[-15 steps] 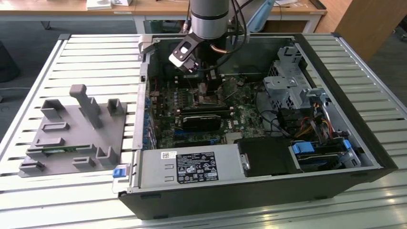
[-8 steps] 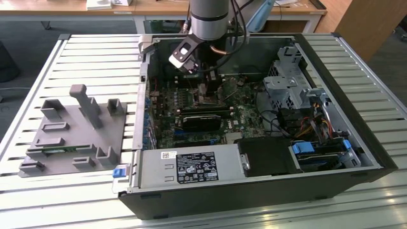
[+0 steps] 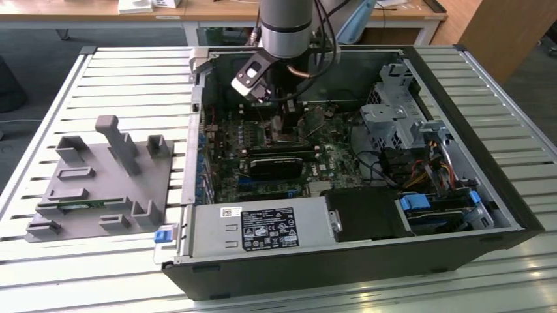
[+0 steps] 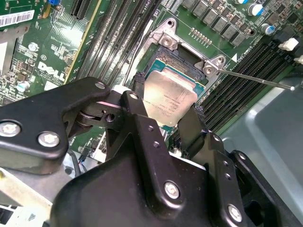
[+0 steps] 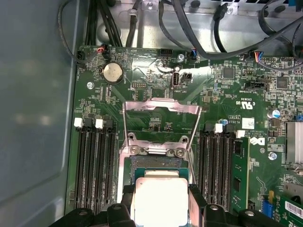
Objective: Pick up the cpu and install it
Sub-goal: 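Place the cpu into insertion slot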
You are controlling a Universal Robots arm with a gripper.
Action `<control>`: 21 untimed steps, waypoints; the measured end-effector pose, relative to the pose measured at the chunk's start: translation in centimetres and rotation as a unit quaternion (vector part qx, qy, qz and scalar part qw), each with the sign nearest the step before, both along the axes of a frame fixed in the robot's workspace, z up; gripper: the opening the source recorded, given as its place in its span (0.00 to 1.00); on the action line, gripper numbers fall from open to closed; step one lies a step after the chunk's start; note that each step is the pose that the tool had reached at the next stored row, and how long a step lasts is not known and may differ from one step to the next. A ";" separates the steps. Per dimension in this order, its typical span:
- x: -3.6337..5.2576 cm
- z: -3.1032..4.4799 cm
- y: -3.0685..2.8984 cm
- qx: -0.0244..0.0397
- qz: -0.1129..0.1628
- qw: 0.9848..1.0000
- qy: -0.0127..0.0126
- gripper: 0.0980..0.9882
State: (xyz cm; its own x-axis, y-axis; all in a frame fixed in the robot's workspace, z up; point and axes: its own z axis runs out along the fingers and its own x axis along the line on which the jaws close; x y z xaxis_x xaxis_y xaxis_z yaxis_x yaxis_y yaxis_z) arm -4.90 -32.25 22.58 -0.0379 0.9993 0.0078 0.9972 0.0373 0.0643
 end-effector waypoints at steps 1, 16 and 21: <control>0.00 -0.05 0.00 0.000 0.000 1.000 0.000 0.49; 0.00 -0.52 0.00 0.000 0.000 1.000 0.000 0.49; -0.01 -0.84 0.04 0.000 -0.002 1.000 0.000 0.49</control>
